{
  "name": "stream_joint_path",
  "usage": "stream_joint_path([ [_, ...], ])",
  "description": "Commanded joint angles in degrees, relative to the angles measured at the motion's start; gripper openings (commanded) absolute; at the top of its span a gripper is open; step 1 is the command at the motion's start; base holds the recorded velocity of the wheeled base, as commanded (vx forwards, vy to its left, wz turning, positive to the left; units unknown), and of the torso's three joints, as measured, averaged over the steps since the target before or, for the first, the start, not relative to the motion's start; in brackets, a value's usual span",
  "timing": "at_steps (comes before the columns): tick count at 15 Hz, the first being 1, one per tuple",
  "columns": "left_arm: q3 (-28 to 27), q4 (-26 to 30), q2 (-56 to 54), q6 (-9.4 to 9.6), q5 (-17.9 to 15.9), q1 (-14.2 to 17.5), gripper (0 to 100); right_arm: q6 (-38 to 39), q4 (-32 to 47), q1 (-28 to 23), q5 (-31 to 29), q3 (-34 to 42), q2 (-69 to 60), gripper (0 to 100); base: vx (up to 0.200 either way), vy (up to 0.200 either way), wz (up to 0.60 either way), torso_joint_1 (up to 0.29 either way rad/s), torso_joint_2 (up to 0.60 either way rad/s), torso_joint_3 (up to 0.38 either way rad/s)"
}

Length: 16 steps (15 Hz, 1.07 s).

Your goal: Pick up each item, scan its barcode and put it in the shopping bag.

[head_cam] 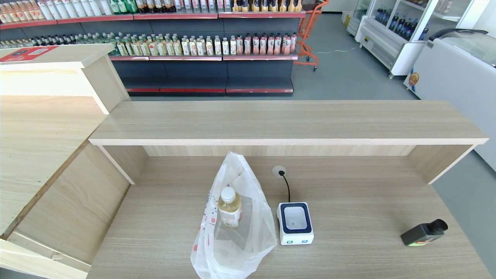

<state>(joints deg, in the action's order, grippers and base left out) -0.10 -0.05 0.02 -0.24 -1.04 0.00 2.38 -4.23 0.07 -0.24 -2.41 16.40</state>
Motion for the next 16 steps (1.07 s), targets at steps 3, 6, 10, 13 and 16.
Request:
stream_joint_path([
  [3, 0.01, -0.04, -0.02, -0.02, -0.02, 0.0, 100, -1.67, 4.76, -1.13, -0.72, 2.24, -12.79, 100, 0.0, 0.0, 0.0, 0.0, 0.0, 0.0],
  [6, 0.01, -0.04, -0.02, -0.02, 0.07, 0.0, 100, -2.82, 4.67, 0.72, -0.64, 2.24, -14.29, 100, 0.0, 0.0, 0.0, 0.0, 0.0, 0.0],
  [10, 0.01, -0.04, -0.02, -0.37, 0.07, 0.0, 100, -3.78, 4.67, 0.01, -0.55, 2.24, -16.31, 100, 0.0, 0.0, 0.0, 0.0, 0.0, 0.0],
  [13, 0.01, -0.04, -0.02, -0.28, -0.02, 0.0, 100, -3.78, 4.67, -0.07, -0.55, 2.24, -16.31, 100, 0.0, -0.133, 0.0, 0.002, 0.0, -0.002],
  [16, 0.01, -0.04, -0.02, -0.11, 0.07, 0.0, 100, -3.78, 4.67, -0.07, -0.55, 2.24, -16.31, 100, 0.0, -0.2, 0.0, 0.006, 0.0, 0.004],
])
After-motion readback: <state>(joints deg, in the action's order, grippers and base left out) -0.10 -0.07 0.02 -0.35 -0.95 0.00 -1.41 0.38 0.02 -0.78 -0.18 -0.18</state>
